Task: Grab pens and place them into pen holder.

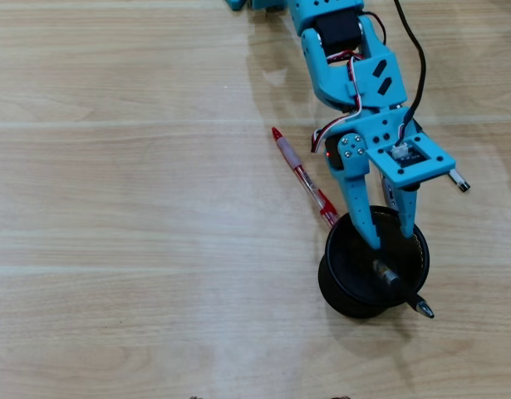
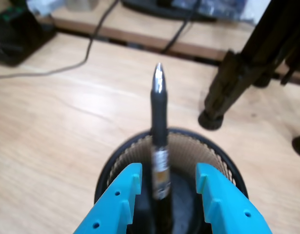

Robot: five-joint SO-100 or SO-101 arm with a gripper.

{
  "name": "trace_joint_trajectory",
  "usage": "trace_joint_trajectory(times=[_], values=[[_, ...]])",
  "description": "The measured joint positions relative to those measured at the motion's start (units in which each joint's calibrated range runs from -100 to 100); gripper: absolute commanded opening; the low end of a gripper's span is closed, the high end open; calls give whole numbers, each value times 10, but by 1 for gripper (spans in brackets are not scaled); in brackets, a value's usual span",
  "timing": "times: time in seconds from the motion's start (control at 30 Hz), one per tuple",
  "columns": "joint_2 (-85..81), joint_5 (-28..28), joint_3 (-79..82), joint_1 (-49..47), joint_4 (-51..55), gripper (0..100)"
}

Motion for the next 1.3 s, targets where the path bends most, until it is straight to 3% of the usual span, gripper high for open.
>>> trace_joint_trajectory(times=[0.13, 0.23, 0.4, 0.57, 0.7, 0.83, 1.3], values=[[1, 27, -28, 8, 18, 14], [-25, 83, -56, 11, 84, 14], [-190, 194, -71, 46, 357, 14], [-364, 217, 73, 95, 641, 14], [-366, 217, 223, 68, 613, 14], [-278, 217, 235, 53, 518, 14], [42, 221, 26, 68, 502, 14]])
